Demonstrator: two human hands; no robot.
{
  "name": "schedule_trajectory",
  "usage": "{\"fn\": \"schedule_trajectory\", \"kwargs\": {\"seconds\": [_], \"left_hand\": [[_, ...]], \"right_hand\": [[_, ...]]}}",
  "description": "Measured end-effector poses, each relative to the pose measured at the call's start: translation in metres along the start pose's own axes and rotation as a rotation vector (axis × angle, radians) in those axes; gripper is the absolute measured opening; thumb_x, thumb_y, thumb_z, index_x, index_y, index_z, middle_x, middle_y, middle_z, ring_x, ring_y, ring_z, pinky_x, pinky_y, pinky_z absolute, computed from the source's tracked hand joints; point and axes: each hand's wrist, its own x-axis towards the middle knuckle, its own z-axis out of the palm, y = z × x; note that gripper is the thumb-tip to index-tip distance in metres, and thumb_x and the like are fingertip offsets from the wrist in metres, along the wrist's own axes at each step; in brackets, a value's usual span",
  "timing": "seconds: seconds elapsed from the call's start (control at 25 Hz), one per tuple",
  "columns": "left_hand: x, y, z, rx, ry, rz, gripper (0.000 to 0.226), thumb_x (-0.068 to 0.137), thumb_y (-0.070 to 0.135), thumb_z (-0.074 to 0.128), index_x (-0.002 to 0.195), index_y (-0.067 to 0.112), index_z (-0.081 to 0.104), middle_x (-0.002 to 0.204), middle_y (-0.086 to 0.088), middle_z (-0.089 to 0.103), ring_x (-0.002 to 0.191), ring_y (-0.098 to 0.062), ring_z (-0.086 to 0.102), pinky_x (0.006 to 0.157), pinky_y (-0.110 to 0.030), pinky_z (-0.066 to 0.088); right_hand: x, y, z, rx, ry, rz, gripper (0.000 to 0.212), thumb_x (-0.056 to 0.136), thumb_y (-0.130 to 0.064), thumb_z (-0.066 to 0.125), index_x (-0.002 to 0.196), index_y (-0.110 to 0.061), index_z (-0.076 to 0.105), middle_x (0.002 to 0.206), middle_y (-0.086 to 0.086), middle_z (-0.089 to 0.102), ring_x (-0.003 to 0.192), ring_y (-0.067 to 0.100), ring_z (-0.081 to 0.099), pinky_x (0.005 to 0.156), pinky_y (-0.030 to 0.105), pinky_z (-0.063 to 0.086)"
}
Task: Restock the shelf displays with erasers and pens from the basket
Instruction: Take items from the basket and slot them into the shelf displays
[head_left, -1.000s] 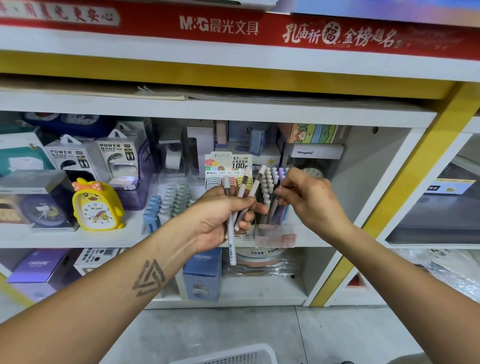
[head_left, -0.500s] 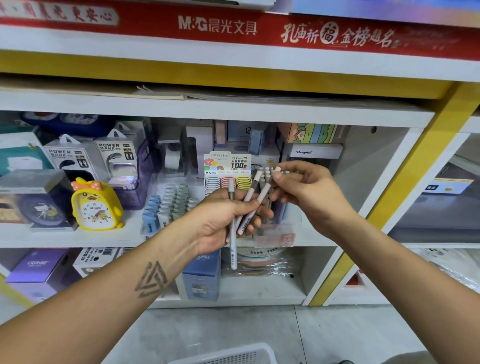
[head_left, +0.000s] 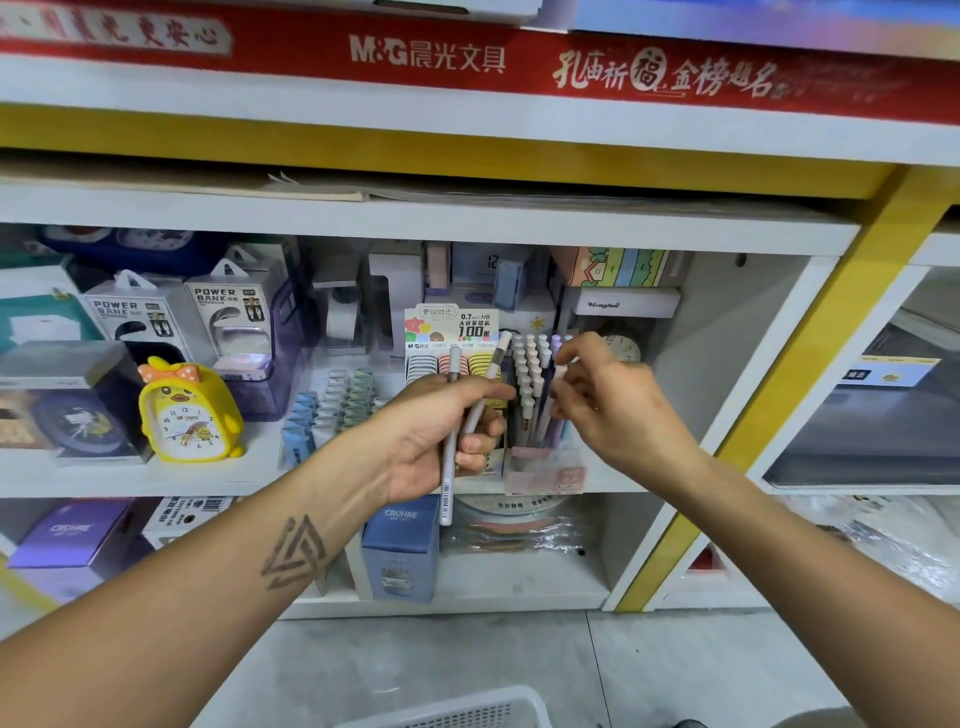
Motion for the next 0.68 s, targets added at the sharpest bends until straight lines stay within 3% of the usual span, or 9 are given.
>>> {"fn": "schedule_trajectory", "kwargs": {"seconds": [0.16,0.2,0.32,0.4,0.56,0.68], "left_hand": [[0.0,0.0,-0.001,-0.046,-0.045,-0.019,0.006,0.096,0.01,0.051,0.095,0.004,0.052,0.065,-0.011,0.049,0.047,-0.014,0.033,0.039,-0.02,0.025],[0.0,-0.001,-0.002,-0.053,-0.05,-0.02,0.007,0.097,0.01,0.05,0.09,0.007,0.049,0.065,-0.012,0.049,0.047,-0.014,0.033,0.039,-0.02,0.025],[-0.002,-0.001,-0.003,-0.013,-0.03,0.007,0.01,0.098,0.012,0.052,0.094,0.005,0.057,0.068,-0.013,0.054,0.049,-0.016,0.039,0.042,-0.02,0.03],[-0.005,-0.003,-0.003,0.067,-0.018,0.02,0.021,0.098,0.018,0.055,0.105,0.002,0.065,0.07,-0.012,0.058,0.051,-0.017,0.044,0.045,-0.022,0.034],[-0.006,-0.005,0.001,0.132,-0.094,-0.009,0.03,0.1,0.028,0.053,0.116,0.006,0.067,0.069,-0.009,0.057,0.053,-0.018,0.044,0.047,-0.024,0.035],[-0.005,-0.006,0.003,0.157,-0.138,-0.03,0.031,0.1,0.031,0.053,0.117,0.008,0.066,0.069,-0.009,0.057,0.051,-0.018,0.045,0.046,-0.023,0.036]], "right_hand": [[-0.005,0.006,0.008,-0.006,-0.045,-0.045,0.018,0.098,-0.02,0.056,0.104,-0.028,0.041,0.078,-0.001,0.07,0.073,0.019,0.07,0.066,0.044,0.058],[-0.006,0.005,0.01,-0.013,-0.062,-0.043,0.017,0.097,-0.019,0.057,0.103,-0.026,0.043,0.078,0.001,0.07,0.073,0.021,0.069,0.066,0.044,0.057],[-0.002,0.006,0.01,-0.094,-0.045,-0.053,0.007,0.097,-0.017,0.059,0.103,-0.018,0.061,0.081,0.005,0.07,0.076,0.023,0.066,0.069,0.039,0.054],[0.004,0.001,0.006,-0.101,0.051,-0.036,0.013,0.097,-0.021,0.062,0.101,-0.015,0.072,0.083,0.004,0.071,0.075,0.019,0.063,0.071,0.036,0.052],[0.013,-0.017,-0.002,0.716,0.055,0.335,0.022,0.097,-0.025,0.066,0.117,-0.015,0.067,0.078,0.008,0.074,0.062,0.019,0.065,0.052,0.026,0.047],[0.013,-0.022,-0.003,0.951,0.057,0.395,0.018,0.093,-0.005,0.067,0.109,0.001,0.065,0.072,0.014,0.071,0.057,0.02,0.064,0.052,0.023,0.048]]}}
